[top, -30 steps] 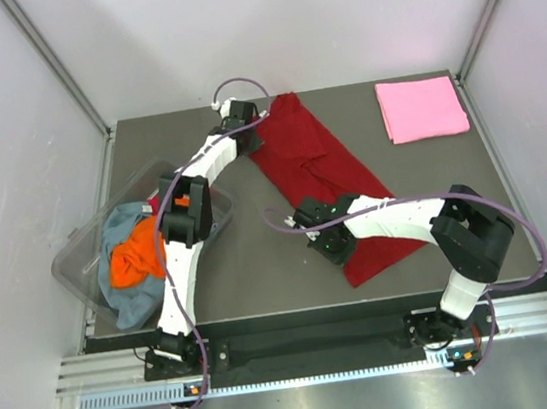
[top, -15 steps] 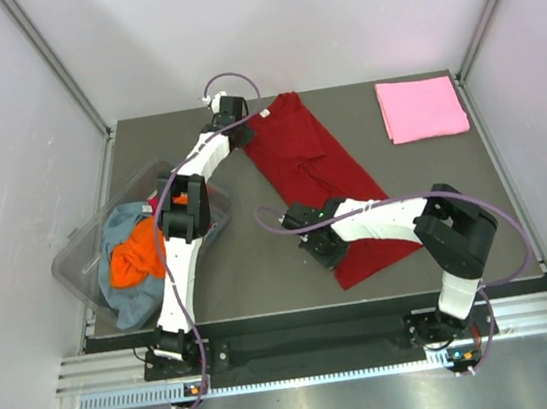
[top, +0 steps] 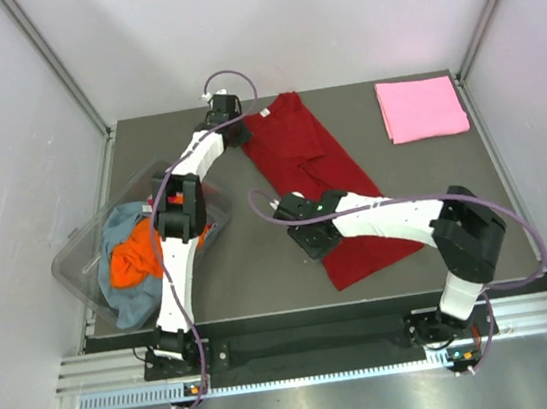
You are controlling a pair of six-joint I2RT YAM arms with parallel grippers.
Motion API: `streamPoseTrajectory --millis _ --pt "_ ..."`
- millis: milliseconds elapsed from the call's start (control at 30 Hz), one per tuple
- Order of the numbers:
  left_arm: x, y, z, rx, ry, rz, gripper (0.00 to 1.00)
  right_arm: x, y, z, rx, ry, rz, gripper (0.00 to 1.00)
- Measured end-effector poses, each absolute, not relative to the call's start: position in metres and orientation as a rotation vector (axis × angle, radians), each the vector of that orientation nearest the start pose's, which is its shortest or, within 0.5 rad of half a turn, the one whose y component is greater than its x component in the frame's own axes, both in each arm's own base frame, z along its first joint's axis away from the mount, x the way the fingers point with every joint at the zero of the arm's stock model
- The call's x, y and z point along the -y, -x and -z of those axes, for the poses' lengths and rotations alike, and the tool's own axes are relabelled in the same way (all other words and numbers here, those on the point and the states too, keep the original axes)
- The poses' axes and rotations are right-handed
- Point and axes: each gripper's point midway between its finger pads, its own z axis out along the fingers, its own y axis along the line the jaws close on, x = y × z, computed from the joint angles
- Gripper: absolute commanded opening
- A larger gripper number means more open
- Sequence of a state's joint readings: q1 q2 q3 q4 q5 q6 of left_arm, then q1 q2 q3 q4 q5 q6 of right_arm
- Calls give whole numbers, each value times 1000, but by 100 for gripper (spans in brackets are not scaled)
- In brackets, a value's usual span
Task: Fold and stack the t-shirts
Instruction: Fold the tshirt
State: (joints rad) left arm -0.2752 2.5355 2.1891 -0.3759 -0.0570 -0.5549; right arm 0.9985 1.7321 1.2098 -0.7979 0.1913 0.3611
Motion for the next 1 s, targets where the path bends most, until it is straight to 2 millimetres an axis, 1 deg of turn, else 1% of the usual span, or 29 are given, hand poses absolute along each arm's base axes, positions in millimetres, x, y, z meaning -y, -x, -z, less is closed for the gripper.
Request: streamPoseTrajectory --millis 33,133,200,233,300,367,400,467,500,533,567,667,700,767,800,833,933,1000 --pt "190 -621 -47 -2302 342 377 22 -266 -195 -59 -2684 844 -21 35" --pt "192 -608 -63 -2324 317 412 23 -263 -200 -82 -2639 790 -69 35" --pt "194 -598 -82 -2321 299 430 24 -258 -204 -97 -2611 745 -108 35" --pt "195 -593 -94 -2312 288 434 24 -252 -206 -104 -2600 715 -127 35" --pt "198 -580 -120 -2290 269 445 24 -238 -213 -114 -2589 645 -152 35" --pt "204 -566 -141 -2269 251 460 24 -219 -222 -120 -2582 557 -167 35" --pt "209 -556 -150 -2265 240 472 24 -210 -225 -122 -2582 522 -175 35" --pt "222 -534 -157 -2274 218 491 27 -184 -233 -124 -2589 418 -177 35" --pt "228 -524 -156 -2286 205 496 29 -175 -236 -125 -2592 379 -178 35" --pt "236 -512 -152 -2302 189 493 33 -165 -242 -126 -2595 333 -174 35" --pt "243 -502 -146 -2321 177 491 34 -157 -248 -127 -2597 295 -174 35" --pt "266 -469 -117 -2404 137 489 36 -138 -260 -126 -2612 223 -174 35" --pt "273 -456 -105 -2439 130 488 36 -135 -261 -125 -2617 217 -177 35" --pt "274 -442 -89 -2490 140 472 37 -134 -262 -124 -2625 222 -191 35" --pt "273 -440 -84 -2504 155 464 37 -135 -261 -123 -2631 233 -204 35" --pt "270 -442 -81 -2507 182 451 37 -137 -261 -123 -2633 243 -216 35" --pt "259 -452 -73 -2502 262 430 37 -140 -260 -123 -2632 270 -241 35" --pt "253 -458 -64 -2504 305 414 38 -142 -260 -123 -2628 280 -251 35"
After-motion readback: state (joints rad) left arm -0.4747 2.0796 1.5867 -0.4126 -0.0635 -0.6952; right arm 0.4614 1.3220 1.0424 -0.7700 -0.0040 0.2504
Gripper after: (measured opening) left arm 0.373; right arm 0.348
